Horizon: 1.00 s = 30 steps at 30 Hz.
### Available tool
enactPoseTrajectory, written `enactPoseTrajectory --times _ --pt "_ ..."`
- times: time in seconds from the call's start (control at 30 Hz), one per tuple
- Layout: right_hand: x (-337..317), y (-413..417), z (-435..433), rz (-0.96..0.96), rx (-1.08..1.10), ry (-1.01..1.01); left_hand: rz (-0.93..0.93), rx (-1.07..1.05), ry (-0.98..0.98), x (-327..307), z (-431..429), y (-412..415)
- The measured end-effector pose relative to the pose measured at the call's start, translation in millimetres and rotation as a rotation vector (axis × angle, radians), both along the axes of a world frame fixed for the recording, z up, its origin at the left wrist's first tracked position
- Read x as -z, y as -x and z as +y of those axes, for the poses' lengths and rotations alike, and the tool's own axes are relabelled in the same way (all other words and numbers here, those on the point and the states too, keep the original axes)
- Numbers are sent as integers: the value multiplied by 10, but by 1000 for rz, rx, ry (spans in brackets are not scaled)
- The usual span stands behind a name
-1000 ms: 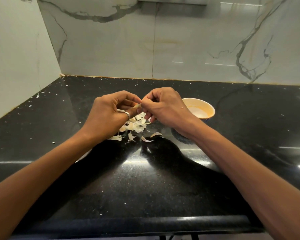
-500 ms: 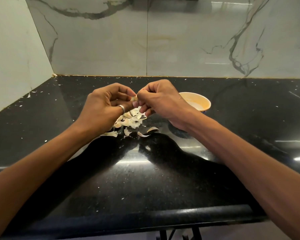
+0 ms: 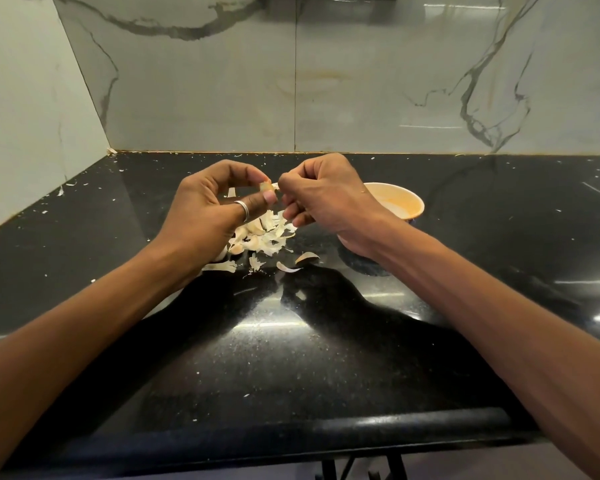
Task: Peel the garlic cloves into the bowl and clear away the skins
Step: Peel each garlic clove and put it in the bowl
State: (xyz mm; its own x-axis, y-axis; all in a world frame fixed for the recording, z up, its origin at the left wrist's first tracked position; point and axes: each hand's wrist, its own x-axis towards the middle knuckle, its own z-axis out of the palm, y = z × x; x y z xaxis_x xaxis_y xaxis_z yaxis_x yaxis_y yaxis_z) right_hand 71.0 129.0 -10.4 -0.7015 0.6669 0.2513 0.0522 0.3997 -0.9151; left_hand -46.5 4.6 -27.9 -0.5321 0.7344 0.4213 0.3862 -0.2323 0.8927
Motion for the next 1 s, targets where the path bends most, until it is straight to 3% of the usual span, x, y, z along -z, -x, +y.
enactPoseTrajectory --times 0.37,0.67,1.0 --pt "-16 -3 9 -17 70 -87 -169 31 -65 -8 20 48" --pt "-31 -10 -16 -35 93 -153 -570 -8 -190 -59 68 121" --pt "-105 -84 -9 -9 135 -322 -498 -34 -117 -74 35 112"
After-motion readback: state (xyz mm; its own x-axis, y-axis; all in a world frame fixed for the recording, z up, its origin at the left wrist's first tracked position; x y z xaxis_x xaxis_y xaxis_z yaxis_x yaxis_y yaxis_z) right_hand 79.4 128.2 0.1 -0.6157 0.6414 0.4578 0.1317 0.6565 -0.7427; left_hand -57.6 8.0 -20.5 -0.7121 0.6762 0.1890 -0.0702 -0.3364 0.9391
